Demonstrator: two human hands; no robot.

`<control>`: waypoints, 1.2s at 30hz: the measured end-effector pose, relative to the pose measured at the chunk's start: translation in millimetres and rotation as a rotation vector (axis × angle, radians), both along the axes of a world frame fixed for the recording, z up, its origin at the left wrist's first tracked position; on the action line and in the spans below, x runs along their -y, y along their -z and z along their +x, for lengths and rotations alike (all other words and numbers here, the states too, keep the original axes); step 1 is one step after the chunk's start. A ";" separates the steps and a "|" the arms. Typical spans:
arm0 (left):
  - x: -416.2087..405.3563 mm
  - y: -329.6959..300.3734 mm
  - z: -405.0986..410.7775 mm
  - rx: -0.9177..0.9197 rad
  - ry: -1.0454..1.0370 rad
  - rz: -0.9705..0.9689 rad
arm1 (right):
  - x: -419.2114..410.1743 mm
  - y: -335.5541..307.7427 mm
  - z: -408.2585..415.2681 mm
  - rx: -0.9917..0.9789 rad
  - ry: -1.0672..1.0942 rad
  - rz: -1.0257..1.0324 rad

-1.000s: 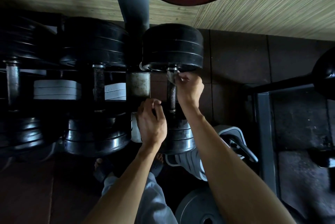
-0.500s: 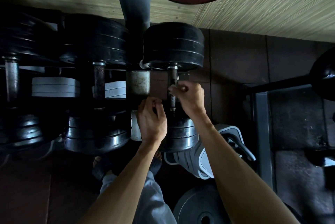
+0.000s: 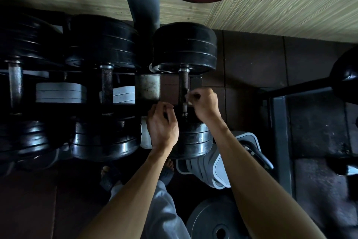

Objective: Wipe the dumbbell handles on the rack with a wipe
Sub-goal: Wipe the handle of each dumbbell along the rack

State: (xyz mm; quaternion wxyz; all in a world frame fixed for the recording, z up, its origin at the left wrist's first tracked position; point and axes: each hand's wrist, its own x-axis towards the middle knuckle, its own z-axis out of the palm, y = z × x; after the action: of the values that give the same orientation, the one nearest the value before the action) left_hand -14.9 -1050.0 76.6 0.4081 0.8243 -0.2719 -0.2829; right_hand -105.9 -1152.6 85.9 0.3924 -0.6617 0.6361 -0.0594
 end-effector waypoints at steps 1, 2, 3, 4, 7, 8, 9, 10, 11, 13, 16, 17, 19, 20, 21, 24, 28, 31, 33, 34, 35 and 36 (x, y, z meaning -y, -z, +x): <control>0.1 0.1 0.1 0.000 0.000 -0.006 | -3.8 -0.5 -5.5 -0.047 -0.063 0.061; -0.1 0.1 -0.1 0.000 -0.002 -0.010 | -6.3 -1.8 -11.0 -0.087 -0.115 0.122; -0.4 -0.4 -0.4 0.001 -0.004 -0.013 | -6.5 -3.2 -14.7 -0.102 -0.141 0.158; -0.1 -0.1 -0.8 0.003 -0.006 -0.017 | -3.9 -4.0 -15.2 -0.092 -0.136 0.154; -1.0 1.7 -0.4 0.000 -0.008 -0.024 | 3.6 -8.6 -1.5 0.000 0.010 -0.023; -1.1 2.9 0.2 0.002 -0.009 -0.027 | 2.4 -8.3 4.6 0.026 0.064 -0.071; -1.1 4.4 0.6 0.004 -0.008 -0.029 | -1.0 -7.8 8.5 0.034 0.098 -0.091; -1.3 5.0 0.6 0.005 -0.006 -0.030 | -5.5 -5.2 8.5 0.026 0.109 -0.081; -1.6 4.6 0.5 0.007 -0.003 -0.029 | -9.6 -3.1 5.1 0.011 0.094 -0.044; -1.6 3.4 0.7 0.022 -0.001 -0.019 | -13.9 -3.0 -6.3 -0.044 0.001 0.067; -2.5 5.3 3.4 0.017 0.045 0.003 | -16.4 -10.9 -18.3 -0.025 -0.004 0.101; -2.9 4.4 5.4 0.013 0.080 0.014 | -20.5 -17.5 -18.6 -0.001 0.039 0.070; -3.7 0.5 10.3 0.006 0.146 0.066 | -34.0 -30.1 -14.6 0.017 0.130 -0.012; -6.6 -4.4 12.0 0.008 0.182 0.099 | -44.1 -37.6 -13.5 0.023 0.180 -0.051; -8.8 -10.7 12.9 0.029 0.222 0.119 | -53.1 -44.2 -13.3 0.038 0.231 -0.085; -21.9 -35.3 11.0 0.193 0.395 0.137 | -77.6 -70.0 -13.3 0.131 0.375 -0.150; -48.8 -70.9 6.4 0.328 0.618 0.148 | -117.5 -106.8 -17.9 0.081 0.443 -0.121; -78.8 -91.0 12.2 0.362 0.786 0.107 | -162.5 -129.4 -27.8 0.045 0.558 -0.100; -102.7 -105.5 18.3 0.365 0.918 0.069 | -202.4 -146.3 -32.1 0.037 0.674 -0.094; -114.1 -112.2 20.5 0.371 0.986 0.059 | -221.6 -151.3 -31.5 0.041 0.733 -0.090; -127.2 -120.1 22.3 0.385 1.076 0.039 | -246.0 -157.1 -28.1 0.045 0.817 -0.112; -139.5 -127.5 22.6 0.396 1.160 0.024 | -269.1 -161.0 -24.0 0.046 0.899 -0.143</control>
State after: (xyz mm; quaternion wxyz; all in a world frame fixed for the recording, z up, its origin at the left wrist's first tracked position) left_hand 7.8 -910.5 204.1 0.1198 0.5834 -0.7438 -0.3034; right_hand -129.9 -883.5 246.8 0.2950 -0.3436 0.8457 -0.2822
